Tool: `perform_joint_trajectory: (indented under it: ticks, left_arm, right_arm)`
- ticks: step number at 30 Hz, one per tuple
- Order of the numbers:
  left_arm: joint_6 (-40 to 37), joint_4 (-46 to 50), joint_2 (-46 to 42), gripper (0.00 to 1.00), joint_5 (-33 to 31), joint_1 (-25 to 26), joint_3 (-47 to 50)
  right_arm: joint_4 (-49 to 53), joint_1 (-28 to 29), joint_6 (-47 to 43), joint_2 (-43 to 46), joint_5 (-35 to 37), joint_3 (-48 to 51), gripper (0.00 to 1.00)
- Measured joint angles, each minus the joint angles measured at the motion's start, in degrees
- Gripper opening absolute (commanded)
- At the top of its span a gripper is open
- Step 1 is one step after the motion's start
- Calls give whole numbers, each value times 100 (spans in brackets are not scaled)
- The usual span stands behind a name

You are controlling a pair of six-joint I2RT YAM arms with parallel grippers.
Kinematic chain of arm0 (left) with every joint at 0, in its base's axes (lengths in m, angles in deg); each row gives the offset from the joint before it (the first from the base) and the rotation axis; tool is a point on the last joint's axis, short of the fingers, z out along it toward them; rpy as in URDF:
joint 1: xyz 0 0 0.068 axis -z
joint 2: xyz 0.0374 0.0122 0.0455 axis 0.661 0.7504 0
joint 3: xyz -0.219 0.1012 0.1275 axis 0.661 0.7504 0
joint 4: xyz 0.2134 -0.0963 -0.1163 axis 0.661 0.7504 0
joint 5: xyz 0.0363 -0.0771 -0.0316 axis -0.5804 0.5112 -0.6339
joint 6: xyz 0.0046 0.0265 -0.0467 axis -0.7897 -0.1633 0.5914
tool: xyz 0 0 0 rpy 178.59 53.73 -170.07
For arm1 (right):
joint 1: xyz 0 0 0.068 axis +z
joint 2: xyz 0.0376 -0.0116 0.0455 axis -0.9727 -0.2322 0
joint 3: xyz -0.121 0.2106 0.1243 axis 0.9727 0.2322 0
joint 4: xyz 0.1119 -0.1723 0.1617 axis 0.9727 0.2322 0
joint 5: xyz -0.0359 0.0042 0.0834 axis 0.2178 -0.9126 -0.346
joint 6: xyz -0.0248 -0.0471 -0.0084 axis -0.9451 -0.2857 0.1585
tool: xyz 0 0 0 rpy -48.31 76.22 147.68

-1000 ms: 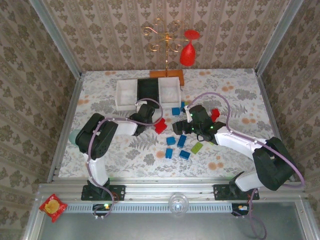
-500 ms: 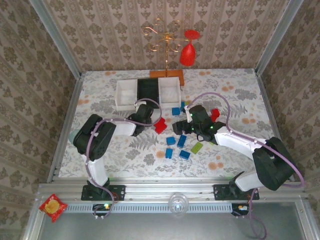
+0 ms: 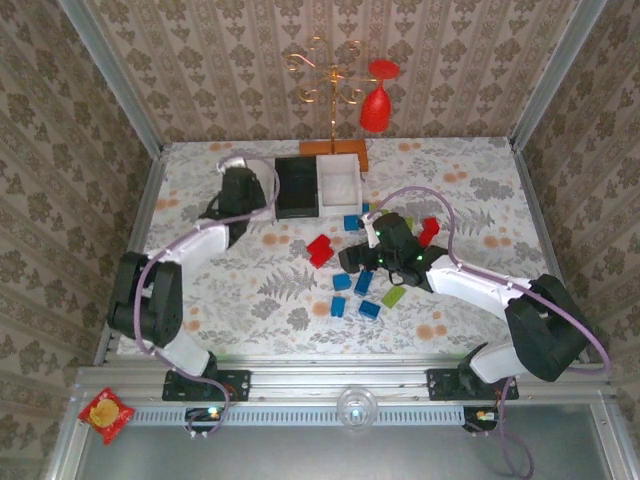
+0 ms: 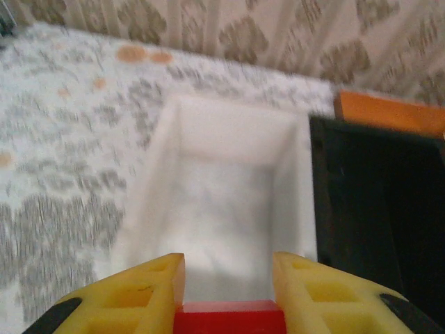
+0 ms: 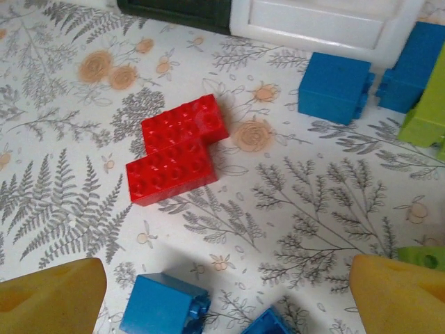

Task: Sort the legos into containers by color
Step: Place the lego in the container, then pick up the lego from the center of the table.

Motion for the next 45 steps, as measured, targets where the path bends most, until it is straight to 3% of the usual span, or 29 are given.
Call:
perform_joint_trajectory:
  ticks: [8, 14, 17, 22, 24, 27, 32, 38, 45]
  left_arm:
    - [-308, 455, 1840, 40, 420, -343, -1759]
    - [-483, 931, 2243, 67, 481, -345, -2142]
    - [-503, 946, 1976, 73, 520, -337, -1989]
    - [-490, 669, 350, 78, 754, -127, -608]
    - [-485, 267, -466, 79, 1032, 238, 238]
    - [-531, -221, -931, 79, 1631, 879, 1088]
    - [-990, -142, -363, 79, 2312, 1482, 1412]
    - [-1620, 400, 686, 81, 2398, 1893, 398]
    - [-1956, 966, 1554, 80, 2277, 1945, -704]
  right_arm:
    - [4, 31, -2, 9, 48, 0, 92]
    - [37, 28, -50, 341, 385, 2, 93]
    - [42, 28, -109, 413, 498, 2, 93]
    - [107, 11, -166, 420, 660, 2, 94]
    - [208, -37, -170, 450, 660, 2, 94]
    - [291, -201, -138, 575, 632, 9, 94]
    - [284, -422, -103, 866, 610, 101, 94]
    - [289, -522, -70, 868, 605, 238, 94]
    - [284, -522, 4, 868, 564, 254, 94]
